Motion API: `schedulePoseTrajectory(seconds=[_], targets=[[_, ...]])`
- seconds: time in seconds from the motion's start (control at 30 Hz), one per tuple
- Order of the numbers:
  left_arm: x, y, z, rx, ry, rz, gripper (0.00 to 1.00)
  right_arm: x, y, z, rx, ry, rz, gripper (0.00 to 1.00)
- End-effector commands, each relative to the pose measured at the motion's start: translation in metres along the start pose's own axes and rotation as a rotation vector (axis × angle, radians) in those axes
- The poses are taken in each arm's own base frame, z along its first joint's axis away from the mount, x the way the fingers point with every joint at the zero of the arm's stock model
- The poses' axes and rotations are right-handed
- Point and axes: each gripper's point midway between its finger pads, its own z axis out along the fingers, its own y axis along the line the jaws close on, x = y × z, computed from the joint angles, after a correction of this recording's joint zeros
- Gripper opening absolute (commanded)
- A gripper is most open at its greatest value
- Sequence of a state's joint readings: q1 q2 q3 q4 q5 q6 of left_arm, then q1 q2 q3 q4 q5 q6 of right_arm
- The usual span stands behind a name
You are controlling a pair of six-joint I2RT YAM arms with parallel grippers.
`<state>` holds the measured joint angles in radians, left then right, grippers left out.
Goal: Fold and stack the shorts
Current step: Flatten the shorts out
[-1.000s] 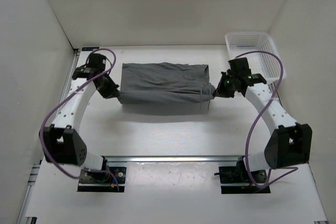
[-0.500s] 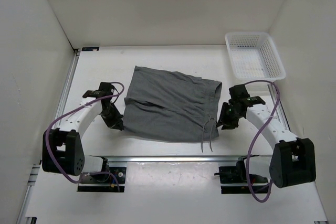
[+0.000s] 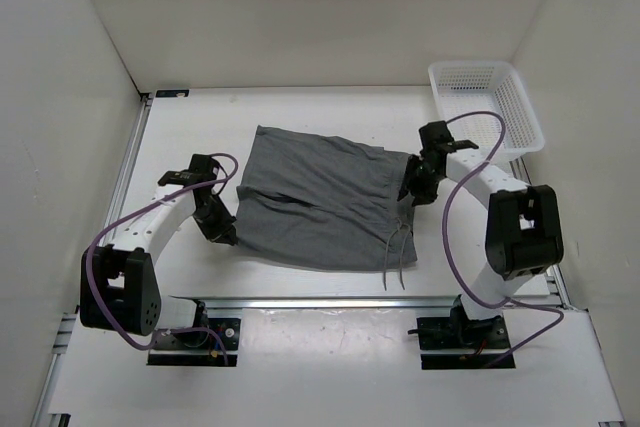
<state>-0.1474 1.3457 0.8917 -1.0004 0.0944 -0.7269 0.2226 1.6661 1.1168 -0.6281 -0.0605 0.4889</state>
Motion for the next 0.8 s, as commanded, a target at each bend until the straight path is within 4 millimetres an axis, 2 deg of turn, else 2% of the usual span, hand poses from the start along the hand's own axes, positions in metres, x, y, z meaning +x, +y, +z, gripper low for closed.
schedulePoseTrajectory(seconds=[0.0, 0.2, 0.27, 0.4, 0.5, 0.67, 0.77], targets=[[-0.01, -0.012, -0.011, 0.048, -0.053, 0.009, 0.1, -0.053, 0.017, -0.012, -0.012, -0.138, -0.025, 0.49], [-0.009, -0.011, -0.013, 0.048, -0.053, 0.009, 0.1, -0.079, 0.013, 0.018, 0.068, -0.137, -0.018, 0.49], [-0.011, -0.013, -0.015, 0.054, -0.06, 0.01, 0.1, -0.086, 0.009, 0.021, 0.098, -0.146, -0.034, 0.5], [-0.012, -0.012, -0.015, 0.047, -0.066, 0.01, 0.1, -0.102, 0.014, 0.026, 0.101, -0.162, -0.045, 0.5], [-0.012, -0.012, -0.015, 0.047, -0.066, 0.01, 0.1, -0.104, 0.015, 0.027, 0.101, -0.164, -0.055, 0.42], [-0.008, -0.004, -0.012, 0.02, -0.064, 0.007, 0.1, -0.111, 0.018, 0.028, 0.088, -0.19, -0.056, 0.01], [-0.008, -0.002, -0.012, 0.007, -0.063, 0.007, 0.1, -0.119, 0.024, 0.02, 0.071, -0.223, -0.058, 0.01]])
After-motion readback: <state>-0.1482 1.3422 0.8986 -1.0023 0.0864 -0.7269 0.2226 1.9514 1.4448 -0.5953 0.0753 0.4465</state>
